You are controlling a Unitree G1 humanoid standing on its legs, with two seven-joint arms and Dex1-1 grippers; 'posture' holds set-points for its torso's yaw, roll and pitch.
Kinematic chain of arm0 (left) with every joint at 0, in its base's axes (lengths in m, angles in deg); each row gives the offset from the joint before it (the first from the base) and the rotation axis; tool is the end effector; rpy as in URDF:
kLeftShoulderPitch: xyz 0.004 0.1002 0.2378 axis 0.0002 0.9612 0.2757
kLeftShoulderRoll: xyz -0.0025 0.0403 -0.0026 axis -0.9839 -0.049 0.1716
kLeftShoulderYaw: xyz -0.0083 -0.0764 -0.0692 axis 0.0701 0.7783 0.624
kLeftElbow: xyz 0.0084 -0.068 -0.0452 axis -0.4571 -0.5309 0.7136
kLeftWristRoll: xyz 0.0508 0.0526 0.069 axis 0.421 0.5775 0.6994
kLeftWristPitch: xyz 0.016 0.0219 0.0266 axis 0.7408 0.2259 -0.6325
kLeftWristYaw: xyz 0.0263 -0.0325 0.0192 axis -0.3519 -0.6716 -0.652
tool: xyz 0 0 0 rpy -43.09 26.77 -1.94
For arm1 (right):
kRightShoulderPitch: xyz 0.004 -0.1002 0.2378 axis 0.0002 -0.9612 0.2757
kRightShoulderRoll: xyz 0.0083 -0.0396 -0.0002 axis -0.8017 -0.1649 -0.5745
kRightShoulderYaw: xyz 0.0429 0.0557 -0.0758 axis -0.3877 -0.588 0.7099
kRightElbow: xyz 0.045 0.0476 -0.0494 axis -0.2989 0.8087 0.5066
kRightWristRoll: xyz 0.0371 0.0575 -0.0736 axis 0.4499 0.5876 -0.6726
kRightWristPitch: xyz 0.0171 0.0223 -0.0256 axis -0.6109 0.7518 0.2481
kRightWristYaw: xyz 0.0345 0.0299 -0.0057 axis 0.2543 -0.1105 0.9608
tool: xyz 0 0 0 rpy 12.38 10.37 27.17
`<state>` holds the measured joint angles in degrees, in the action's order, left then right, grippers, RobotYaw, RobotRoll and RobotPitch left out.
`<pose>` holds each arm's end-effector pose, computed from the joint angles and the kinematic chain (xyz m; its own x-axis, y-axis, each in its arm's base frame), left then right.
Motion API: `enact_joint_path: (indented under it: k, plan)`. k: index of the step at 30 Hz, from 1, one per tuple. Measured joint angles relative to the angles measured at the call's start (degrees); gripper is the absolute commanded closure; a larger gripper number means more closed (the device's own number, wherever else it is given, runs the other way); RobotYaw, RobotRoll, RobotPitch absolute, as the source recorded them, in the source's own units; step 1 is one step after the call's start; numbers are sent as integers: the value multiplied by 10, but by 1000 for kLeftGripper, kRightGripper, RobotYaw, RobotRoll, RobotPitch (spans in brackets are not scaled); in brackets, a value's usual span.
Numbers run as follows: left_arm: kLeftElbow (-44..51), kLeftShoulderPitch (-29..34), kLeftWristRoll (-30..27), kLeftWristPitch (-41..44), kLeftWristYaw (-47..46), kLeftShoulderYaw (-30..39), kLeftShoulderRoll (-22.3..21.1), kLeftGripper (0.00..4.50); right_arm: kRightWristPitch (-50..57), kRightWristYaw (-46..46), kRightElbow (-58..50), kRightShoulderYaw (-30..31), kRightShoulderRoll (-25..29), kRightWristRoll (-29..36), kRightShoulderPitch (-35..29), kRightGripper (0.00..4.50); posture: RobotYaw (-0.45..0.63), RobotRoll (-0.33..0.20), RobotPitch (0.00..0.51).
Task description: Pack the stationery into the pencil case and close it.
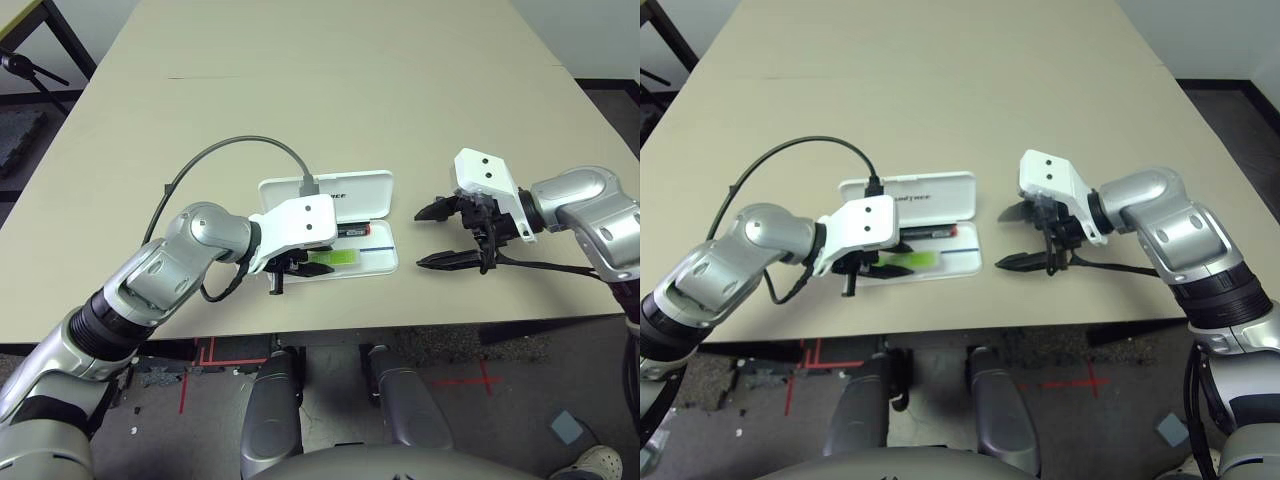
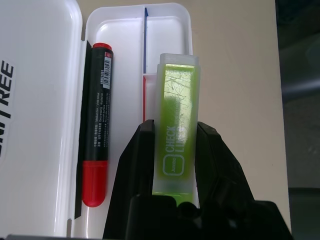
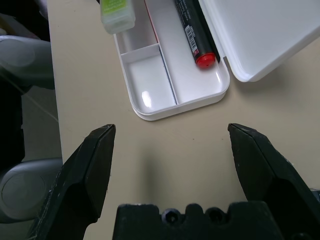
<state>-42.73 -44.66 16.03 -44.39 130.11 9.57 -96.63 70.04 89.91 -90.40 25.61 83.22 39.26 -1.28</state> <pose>0.2474 0.1544 0.1938 0.2562 -0.7124 -0.6533 0.9384 0.0213 0.3449 0.2781 -0.2241 0.2072 0.1923 0.7629 -0.6172 -0.9813 0.1443 -0.1275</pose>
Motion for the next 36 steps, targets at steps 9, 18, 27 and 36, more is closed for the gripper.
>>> enact_joint_path:
  k: [9, 18, 27, 36]
  plan:
    - [-13, -2, 15, -6, 5, 0, 9, 804, -3, -4, 0, 0, 7, -1, -3, 0, -108, 0, 195]
    - [-11, 16, -42, 17, 5, 106, 13, 12, 4, -19, 27, -62, 27, 10, -3, 0, -103, 0, 193]
    - [2, 70, -99, 10, 11, 247, -53, 12, 67, -186, 54, -160, -48, 24, 36, 0, -114, 0, 195]
    - [-4, 80, -115, 6, 3, 294, -72, 12, 221, -465, 113, -203, -181, -20, 101, 0, -105, 0, 195]
